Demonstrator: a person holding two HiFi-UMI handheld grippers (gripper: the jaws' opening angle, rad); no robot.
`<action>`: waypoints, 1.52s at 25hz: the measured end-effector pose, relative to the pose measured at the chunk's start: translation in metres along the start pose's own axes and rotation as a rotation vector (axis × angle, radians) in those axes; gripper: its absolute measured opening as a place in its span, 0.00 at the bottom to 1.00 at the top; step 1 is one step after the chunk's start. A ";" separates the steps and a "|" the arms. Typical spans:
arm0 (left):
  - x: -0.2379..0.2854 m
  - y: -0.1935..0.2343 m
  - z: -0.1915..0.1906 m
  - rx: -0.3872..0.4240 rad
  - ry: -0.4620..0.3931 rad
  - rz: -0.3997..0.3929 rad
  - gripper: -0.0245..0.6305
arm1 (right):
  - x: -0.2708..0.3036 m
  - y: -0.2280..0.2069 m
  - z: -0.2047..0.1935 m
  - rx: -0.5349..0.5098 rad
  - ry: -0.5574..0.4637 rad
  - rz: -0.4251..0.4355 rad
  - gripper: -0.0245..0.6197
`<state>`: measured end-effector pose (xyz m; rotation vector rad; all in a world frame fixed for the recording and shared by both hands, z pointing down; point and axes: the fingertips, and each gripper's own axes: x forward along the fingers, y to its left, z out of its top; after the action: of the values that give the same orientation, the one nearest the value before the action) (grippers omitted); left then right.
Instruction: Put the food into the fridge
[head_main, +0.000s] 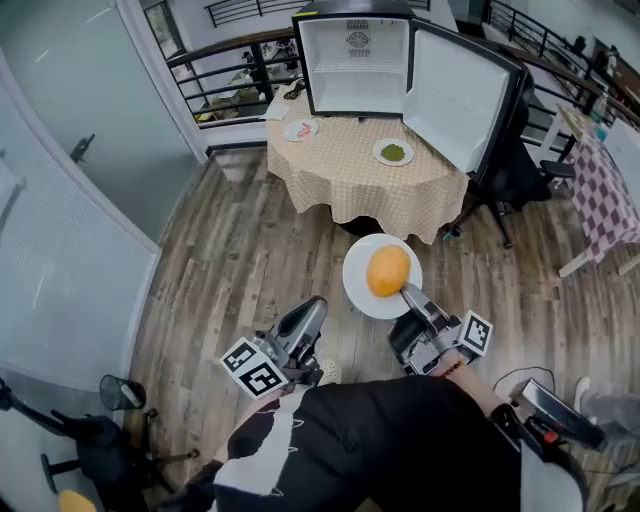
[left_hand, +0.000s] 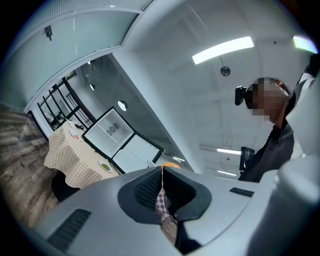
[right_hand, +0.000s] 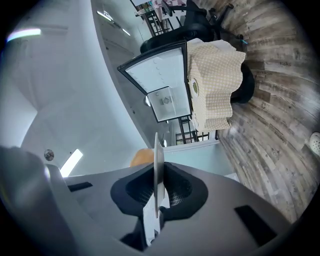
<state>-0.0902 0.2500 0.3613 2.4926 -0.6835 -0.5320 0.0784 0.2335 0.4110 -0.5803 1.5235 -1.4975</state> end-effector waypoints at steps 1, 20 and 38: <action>0.004 0.012 0.011 0.008 0.005 -0.006 0.07 | 0.015 -0.002 0.001 0.000 -0.004 0.002 0.09; 0.039 0.154 0.122 0.025 0.016 -0.120 0.07 | 0.183 -0.026 0.023 -0.079 -0.100 0.067 0.09; 0.137 0.251 0.140 -0.032 0.029 -0.115 0.07 | 0.268 -0.055 0.123 -0.066 -0.134 0.019 0.09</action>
<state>-0.1392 -0.0646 0.3568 2.5159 -0.5190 -0.5425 0.0362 -0.0637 0.4082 -0.6896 1.4745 -1.3700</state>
